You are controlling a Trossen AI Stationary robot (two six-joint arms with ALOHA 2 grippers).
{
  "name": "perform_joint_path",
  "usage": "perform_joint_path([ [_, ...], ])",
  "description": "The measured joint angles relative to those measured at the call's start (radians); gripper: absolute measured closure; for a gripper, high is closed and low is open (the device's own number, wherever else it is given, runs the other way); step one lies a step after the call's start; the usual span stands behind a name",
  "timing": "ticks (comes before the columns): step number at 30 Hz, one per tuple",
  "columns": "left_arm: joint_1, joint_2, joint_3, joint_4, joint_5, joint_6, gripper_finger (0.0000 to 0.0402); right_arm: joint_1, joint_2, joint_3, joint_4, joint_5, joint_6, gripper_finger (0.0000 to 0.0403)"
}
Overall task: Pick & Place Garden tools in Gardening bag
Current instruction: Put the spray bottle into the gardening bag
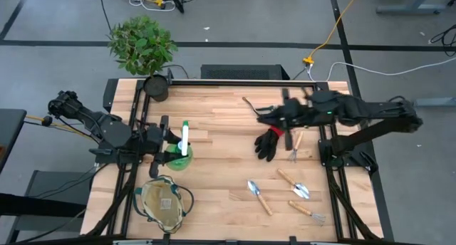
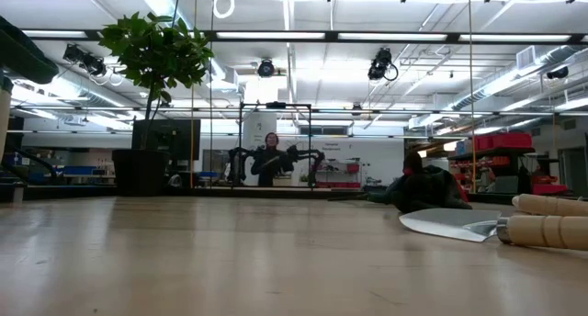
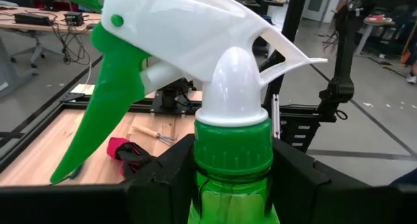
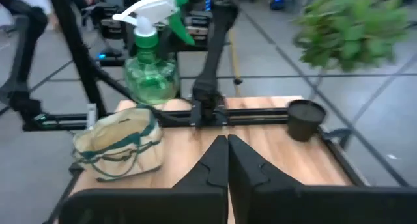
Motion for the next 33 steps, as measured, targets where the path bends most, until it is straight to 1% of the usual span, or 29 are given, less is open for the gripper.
perform_joint_path([
  [3, 0.0, 0.0, 0.0, 0.0, -0.004, -0.008, 0.0236, 0.0, -0.1, -0.077, 0.005, 0.048, 0.003, 0.0399],
  [7, 0.0, 0.0, 0.0, 0.0, -0.009, -0.01, 0.0236, 0.0, -0.198, -0.156, 0.003, 0.123, -0.053, 0.0393],
  [11, 0.0, 0.0, 0.0, 0.0, -0.009, -0.01, 0.0236, 0.0, -0.259, -0.205, 0.005, 0.135, -0.072, 0.0391],
  [16, 0.0, 0.0, 0.0, 0.0, -0.009, -0.01, 0.0236, 0.0, -0.269, -0.228, 0.004, 0.135, -0.072, 0.0392],
  [22, 0.0, 0.0, 0.0, 0.0, -0.009, -0.01, 0.0236, 0.0, -0.241, -0.231, 0.004, 0.128, -0.041, 0.0392],
  [25, 0.0, 0.0, 0.0, 0.0, -0.009, -0.01, 0.0236, 0.0, -0.227, -0.231, 0.005, 0.128, -0.052, 0.0392],
  [28, 0.0, 0.0, 0.0, 0.0, -0.009, -0.009, 0.0236, 0.0, -0.23, -0.231, 0.011, 0.094, -0.038, 0.0392],
  [31, 0.0, 0.0, 0.0, 0.001, -0.009, -0.007, 0.0236, 0.0, -0.252, -0.231, 0.025, -0.005, -0.057, 0.0392],
  [33, 0.0, 0.0, 0.0, 0.003, -0.009, -0.007, 0.0236, 0.001, -0.268, -0.231, 0.017, -0.053, -0.06, 0.0392],
])
